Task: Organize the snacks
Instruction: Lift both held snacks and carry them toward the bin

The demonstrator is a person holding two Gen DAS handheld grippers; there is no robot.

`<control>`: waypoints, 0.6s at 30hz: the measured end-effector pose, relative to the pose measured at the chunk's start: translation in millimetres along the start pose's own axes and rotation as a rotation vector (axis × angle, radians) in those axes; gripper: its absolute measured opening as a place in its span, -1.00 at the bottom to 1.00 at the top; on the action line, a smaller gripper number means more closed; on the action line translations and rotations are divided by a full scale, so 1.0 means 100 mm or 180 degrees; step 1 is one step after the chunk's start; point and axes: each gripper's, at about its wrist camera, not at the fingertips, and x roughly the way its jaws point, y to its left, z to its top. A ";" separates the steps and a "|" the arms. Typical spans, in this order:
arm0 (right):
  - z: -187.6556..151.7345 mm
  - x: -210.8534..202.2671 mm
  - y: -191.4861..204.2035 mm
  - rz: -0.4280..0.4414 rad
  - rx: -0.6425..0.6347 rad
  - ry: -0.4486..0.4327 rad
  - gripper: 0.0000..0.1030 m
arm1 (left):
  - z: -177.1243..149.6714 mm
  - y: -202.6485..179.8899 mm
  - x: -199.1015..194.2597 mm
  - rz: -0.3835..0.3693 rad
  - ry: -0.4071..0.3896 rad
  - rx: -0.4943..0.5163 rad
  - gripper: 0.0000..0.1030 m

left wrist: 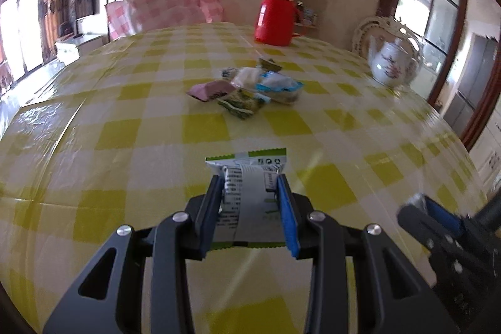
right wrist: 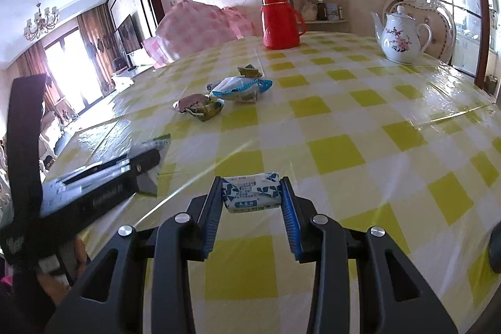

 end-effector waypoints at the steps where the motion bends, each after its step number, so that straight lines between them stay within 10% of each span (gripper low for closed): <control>1: 0.00 -0.01 -0.01 0.0002 0.0019 -0.0006 -0.29 | -0.02 -0.04 -0.02 -0.0015 0.0002 0.0029 -0.30; 18: -0.16 -0.26 -0.09 0.0190 0.0287 -0.0039 -0.30 | -0.51 -0.32 -0.59 -0.0069 0.0068 0.0630 -0.30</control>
